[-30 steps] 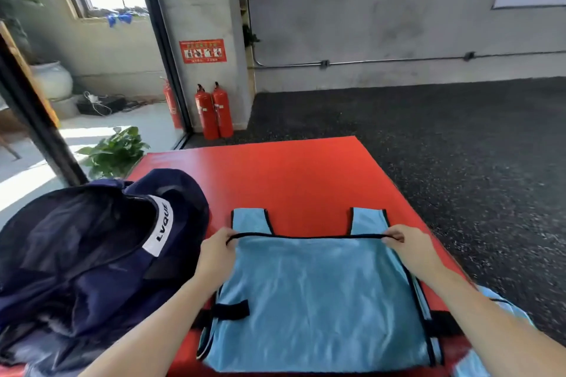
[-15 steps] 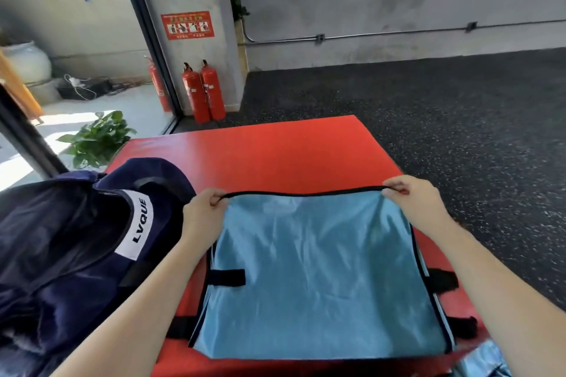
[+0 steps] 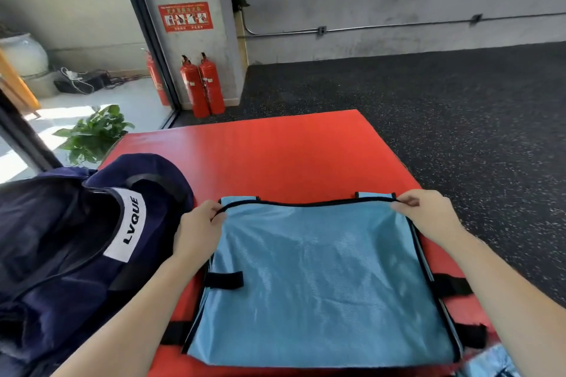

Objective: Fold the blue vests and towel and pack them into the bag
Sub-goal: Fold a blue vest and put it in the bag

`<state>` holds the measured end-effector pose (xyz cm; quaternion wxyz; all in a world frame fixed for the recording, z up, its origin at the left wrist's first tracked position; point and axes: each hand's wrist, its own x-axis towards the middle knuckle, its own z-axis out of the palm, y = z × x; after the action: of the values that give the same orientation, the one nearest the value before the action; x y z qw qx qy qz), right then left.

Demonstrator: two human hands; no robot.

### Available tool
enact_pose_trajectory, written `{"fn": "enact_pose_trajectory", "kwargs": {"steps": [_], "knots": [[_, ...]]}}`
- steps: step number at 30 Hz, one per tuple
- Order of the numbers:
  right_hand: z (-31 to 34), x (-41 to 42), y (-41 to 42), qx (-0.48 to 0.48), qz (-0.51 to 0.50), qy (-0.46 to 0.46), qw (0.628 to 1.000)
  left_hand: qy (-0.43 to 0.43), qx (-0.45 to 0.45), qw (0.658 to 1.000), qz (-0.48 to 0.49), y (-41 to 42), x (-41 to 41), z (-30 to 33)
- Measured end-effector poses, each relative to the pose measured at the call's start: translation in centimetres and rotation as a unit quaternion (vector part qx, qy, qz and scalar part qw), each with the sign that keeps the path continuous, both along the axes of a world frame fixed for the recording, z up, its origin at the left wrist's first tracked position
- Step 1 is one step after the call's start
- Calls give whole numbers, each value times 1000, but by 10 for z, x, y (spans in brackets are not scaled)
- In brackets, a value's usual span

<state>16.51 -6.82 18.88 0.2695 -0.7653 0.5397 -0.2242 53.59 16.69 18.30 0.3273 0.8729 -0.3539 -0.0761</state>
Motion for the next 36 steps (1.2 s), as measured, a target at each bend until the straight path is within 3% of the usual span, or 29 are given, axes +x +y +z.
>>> {"fn": "enact_pose_trajectory", "kwargs": {"steps": [6,10,13,16,20,24,31,36], "knots": [[26,13,-16,-34,-44,-69,996,-6,-55,998,12,-27,11,15],[0,22,-18,5,-47,-41,998,-1,13,1000,-13,-37,13,2],[-7,24,-4,-16,-35,0,999,-130,108,985,-14,-33,-1,0],[-2,31,26,-61,25,39,997,-198,72,976,-59,-27,-34,1],[-9,44,83,-53,123,90,987,-131,14,967,-217,-8,-108,-7],[-25,50,138,-64,181,94,977,-84,43,950,-299,14,-172,-21],[-52,24,170,-115,229,231,939,-190,195,936,-223,48,-146,-43],[-49,-4,146,-121,158,270,942,-204,231,942,-135,78,-76,-39]]}}
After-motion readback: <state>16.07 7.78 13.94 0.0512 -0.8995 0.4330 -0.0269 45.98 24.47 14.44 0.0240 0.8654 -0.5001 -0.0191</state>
